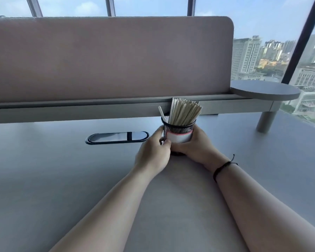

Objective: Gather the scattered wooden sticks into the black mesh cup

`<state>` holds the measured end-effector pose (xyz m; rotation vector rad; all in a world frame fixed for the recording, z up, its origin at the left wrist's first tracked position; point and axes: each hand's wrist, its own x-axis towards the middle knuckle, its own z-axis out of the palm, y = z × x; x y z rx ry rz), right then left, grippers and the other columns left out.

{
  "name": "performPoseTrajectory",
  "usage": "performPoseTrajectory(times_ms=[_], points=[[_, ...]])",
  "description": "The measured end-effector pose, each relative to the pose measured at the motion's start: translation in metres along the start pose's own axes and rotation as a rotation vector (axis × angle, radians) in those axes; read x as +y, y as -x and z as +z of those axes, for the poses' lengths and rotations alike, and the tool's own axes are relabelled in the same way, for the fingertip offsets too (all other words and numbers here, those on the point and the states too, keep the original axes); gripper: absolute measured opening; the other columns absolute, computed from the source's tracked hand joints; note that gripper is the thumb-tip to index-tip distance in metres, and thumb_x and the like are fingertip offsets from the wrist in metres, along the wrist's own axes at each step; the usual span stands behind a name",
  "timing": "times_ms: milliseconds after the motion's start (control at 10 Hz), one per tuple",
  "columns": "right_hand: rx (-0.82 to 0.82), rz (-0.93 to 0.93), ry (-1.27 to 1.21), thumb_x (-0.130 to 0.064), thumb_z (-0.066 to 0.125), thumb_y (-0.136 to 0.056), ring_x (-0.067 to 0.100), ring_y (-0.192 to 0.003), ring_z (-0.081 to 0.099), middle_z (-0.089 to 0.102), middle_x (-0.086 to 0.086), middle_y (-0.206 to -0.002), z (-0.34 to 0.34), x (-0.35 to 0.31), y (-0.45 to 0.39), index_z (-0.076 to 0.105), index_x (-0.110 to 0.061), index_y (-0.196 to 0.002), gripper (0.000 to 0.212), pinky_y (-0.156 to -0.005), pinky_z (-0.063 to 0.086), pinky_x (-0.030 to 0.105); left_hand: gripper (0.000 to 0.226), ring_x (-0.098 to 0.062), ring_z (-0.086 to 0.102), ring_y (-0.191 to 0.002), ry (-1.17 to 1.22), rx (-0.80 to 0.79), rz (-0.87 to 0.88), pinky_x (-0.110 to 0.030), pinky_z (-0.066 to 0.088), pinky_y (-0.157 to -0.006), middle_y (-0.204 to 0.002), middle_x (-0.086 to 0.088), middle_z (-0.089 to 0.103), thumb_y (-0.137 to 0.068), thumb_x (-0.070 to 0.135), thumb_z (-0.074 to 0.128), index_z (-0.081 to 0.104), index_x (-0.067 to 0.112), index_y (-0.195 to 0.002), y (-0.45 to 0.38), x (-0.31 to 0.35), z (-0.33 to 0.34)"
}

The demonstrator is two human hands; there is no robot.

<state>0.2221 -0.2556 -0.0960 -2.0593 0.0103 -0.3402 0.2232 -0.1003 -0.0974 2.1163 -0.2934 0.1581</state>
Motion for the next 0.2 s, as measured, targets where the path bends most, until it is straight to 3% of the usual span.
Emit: performPoseTrajectory(times_ms=[100, 200], points=[[0.015, 0.000, 0.012, -0.061, 0.091, -0.038, 0.005, -0.098, 0.070, 0.074, -0.015, -0.106, 0.0005, -0.0031, 0.0021, 0.059, -0.034, -0.113, 0.087, -0.088, 0.058, 0.043, 0.049, -0.010, 0.062, -0.114, 0.038, -0.023, -0.002, -0.043, 0.049, -0.099, -0.120, 0.020, 0.069, -0.084, 0.040, 0.044, 0.049, 0.051, -0.132, 0.0039, 0.0006, -0.0018], [0.055, 0.001, 0.026, -0.061, 0.088, -0.036, 0.013, -0.108, 0.067, 0.068, -0.013, -0.117, -0.0001, -0.0063, 0.0099, 0.045, -0.032, -0.129, 0.107, -0.093, 0.055, 0.045, 0.058, -0.007, 0.063, -0.111, 0.106, 0.023, -0.039, -0.038, 0.048, -0.099, -0.127, 0.013, 0.066, -0.085, 0.040, 0.057, 0.045, 0.040, -0.142, 0.0072, 0.0035, -0.0077]])
